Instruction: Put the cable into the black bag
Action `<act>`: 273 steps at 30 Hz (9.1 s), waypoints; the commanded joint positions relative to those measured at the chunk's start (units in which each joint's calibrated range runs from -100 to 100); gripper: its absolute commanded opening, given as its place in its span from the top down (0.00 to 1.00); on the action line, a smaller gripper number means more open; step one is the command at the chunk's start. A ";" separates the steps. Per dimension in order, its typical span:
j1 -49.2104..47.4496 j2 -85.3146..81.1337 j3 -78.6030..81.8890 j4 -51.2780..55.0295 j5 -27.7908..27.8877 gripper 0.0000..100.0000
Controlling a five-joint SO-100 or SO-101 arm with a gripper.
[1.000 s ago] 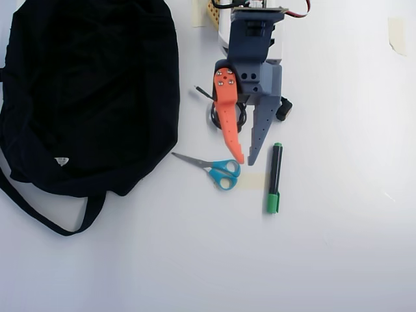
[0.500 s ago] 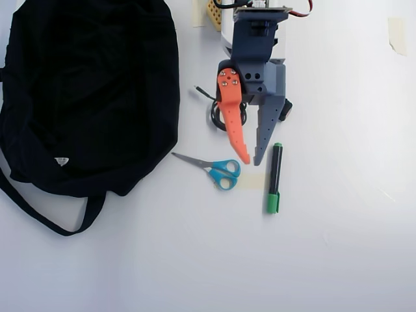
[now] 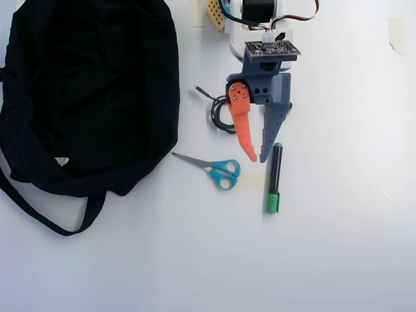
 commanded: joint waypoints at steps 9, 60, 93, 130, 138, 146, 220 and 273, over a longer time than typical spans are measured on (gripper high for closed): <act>0.10 -1.70 -2.96 23.65 0.21 0.98; 0.03 -0.54 -2.70 63.53 7.81 0.97; 6.31 4.69 -2.70 59.05 21.97 0.72; 3.62 16.39 -2.16 49.49 23.07 0.72; 3.62 16.89 1.35 44.15 22.44 0.72; 3.84 16.89 6.29 38.29 21.44 0.72; 4.89 19.38 15.54 30.02 19.50 0.89; 3.39 17.89 -3.05 48.54 17.77 0.98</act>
